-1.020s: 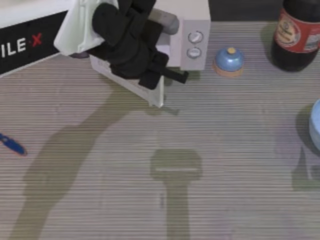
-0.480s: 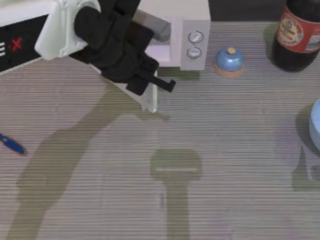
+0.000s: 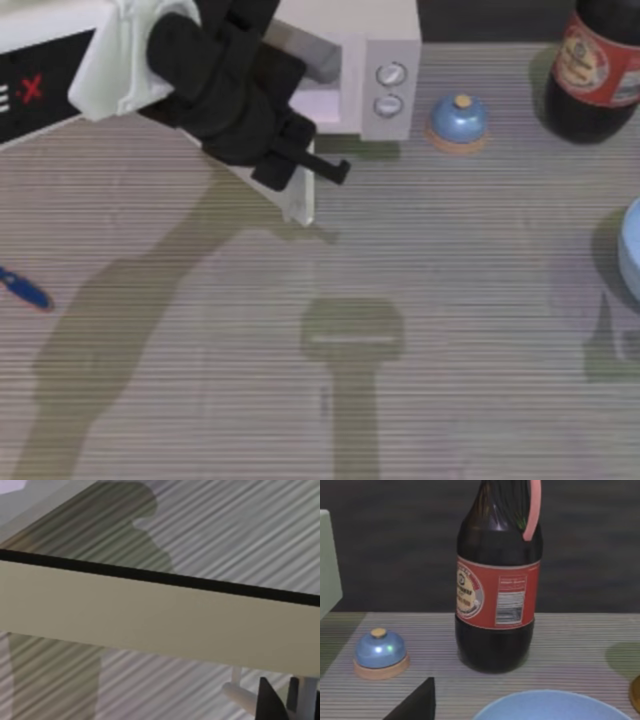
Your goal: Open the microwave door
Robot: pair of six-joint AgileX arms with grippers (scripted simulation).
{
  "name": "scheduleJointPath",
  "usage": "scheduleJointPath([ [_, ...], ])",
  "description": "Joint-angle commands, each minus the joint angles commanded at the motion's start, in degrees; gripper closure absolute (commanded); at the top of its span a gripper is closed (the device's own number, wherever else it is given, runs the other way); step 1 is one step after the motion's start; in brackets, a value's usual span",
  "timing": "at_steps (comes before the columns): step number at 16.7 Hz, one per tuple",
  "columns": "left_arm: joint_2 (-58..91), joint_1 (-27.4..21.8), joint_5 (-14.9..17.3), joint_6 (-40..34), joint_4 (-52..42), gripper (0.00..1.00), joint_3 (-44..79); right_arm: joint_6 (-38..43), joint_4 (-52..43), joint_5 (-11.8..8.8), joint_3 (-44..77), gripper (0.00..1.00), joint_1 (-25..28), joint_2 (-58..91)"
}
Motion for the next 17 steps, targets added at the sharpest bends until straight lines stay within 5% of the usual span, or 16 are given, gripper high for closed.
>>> scheduleJointPath([
  [17, -0.37, -0.04, 0.75, 0.56, 0.06, 1.00, -0.29, 0.00, 0.00, 0.00, 0.00, 0.00, 0.00, 0.00],
])
